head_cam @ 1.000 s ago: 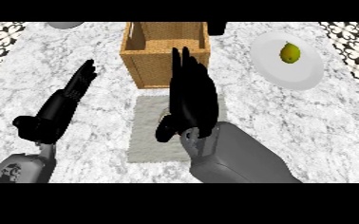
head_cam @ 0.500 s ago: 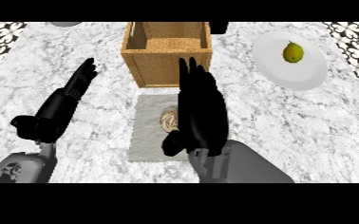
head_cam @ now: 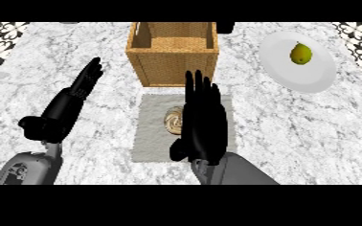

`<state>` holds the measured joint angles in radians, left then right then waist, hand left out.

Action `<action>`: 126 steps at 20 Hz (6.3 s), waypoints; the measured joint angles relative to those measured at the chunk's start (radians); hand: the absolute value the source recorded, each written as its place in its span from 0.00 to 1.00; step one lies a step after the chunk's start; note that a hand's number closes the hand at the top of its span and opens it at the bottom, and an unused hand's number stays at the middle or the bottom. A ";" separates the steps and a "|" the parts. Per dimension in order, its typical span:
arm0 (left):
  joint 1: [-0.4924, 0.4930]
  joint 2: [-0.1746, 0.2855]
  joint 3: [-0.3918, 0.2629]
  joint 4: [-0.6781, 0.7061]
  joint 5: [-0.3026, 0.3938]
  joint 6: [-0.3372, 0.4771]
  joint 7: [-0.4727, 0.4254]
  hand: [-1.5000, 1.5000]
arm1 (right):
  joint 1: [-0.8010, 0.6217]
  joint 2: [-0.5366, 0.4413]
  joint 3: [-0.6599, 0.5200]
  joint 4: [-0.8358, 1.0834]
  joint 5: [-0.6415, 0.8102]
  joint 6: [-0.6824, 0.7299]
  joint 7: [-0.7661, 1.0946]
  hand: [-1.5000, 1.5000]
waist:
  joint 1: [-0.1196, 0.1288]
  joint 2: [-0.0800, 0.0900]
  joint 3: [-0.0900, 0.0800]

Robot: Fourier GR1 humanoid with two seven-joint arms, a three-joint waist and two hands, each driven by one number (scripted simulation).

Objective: Pick the cupcake from the placemat and place it in the basket

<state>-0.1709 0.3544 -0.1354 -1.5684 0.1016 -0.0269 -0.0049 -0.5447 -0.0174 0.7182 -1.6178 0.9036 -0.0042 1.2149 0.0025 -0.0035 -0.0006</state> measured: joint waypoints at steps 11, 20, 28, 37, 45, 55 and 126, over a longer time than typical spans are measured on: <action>-0.002 -0.005 0.026 -0.009 -0.008 -0.028 0.007 0.50 | 0.030 0.002 0.043 0.054 0.037 -0.079 -0.027 0.00 | 0.006 0.002 0.000; 0.002 -0.024 0.037 -0.009 -0.023 -0.037 0.011 0.50 | -0.008 0.001 0.055 0.095 0.002 -0.124 -0.025 0.00 | 0.009 0.002 0.000; 0.005 -0.024 0.051 0.000 -0.027 -0.061 -0.003 0.50 | -0.009 0.001 0.071 0.172 -0.019 -0.138 -0.026 0.00 | 0.009 0.003 0.000; -0.014 -0.037 0.059 -0.003 -0.037 -0.068 0.017 0.50 | -0.046 0.001 0.083 0.281 -0.069 -0.180 -0.031 0.00 | 0.013 0.004 0.000; -0.020 -0.047 0.069 0.005 -0.046 -0.077 0.019 0.50 | -0.048 0.002 0.082 0.372 -0.113 -0.220 -0.046 0.00 | 0.012 0.004 0.000; 0.003 -0.067 0.075 -0.007 -0.064 -0.090 0.007 0.50 | -0.063 0.005 0.092 0.444 -0.236 -0.246 -0.086 1.00 | 0.014 0.004 0.001; -0.023 -0.106 0.113 0.012 -0.107 -0.127 0.006 0.50 | -0.948 0.012 -0.109 0.651 -0.291 -0.683 -0.124 1.00 | 0.025 0.004 -0.001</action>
<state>-0.1941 0.2489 -0.0220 -1.5562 -0.0051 -0.1538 0.0009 -1.4924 -0.0055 0.6095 -0.9671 0.6125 -0.6871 1.0906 0.0271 0.0008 -0.0016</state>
